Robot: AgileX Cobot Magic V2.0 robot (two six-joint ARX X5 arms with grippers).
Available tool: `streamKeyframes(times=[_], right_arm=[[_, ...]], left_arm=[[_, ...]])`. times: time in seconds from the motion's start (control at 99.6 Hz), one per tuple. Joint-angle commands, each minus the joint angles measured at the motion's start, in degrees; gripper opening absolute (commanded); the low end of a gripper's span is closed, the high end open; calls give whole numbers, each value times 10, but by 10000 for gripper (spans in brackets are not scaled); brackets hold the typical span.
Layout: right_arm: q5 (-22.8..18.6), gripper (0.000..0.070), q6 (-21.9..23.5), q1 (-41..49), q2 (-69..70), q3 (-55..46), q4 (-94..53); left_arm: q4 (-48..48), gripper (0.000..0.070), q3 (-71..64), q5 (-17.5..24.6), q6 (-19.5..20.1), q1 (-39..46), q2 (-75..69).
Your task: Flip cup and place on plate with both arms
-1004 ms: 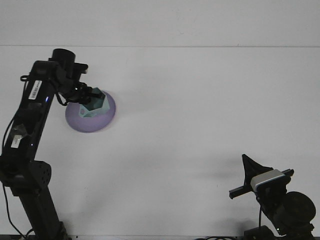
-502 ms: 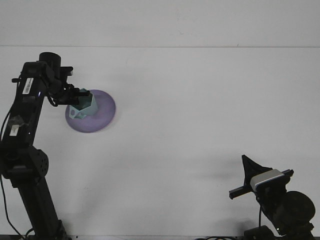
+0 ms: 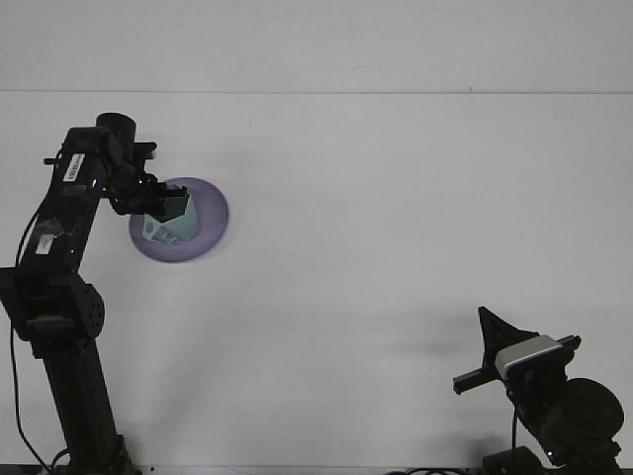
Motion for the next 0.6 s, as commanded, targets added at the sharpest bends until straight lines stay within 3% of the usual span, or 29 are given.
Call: streamKeyframes(times=[0.0, 0.09, 0.151, 0.211, 0.261, 0.311, 0.593], right_arm=[[-2, 0, 8, 0, 0, 2, 5], [-2, 0, 8, 0, 0, 2, 5], [-2, 0, 8, 0, 0, 2, 5], [-2, 0, 8, 0, 0, 2, 5], [-2, 0, 8, 0, 0, 2, 5], [-2, 0, 8, 0, 0, 2, 5], [-2, 0, 8, 0, 0, 2, 5]], left_arm=[[-2, 12, 14, -1, -2, 0, 12], [-1, 44, 14, 0, -2, 0, 13], [1, 179, 14, 7, -2, 0, 13], [1, 361, 14, 18, -2, 0, 12], [1, 440, 14, 21, -3, 0, 12], [0, 466, 14, 21, -3, 0, 11], [-8, 465, 14, 21, -2, 7, -33]])
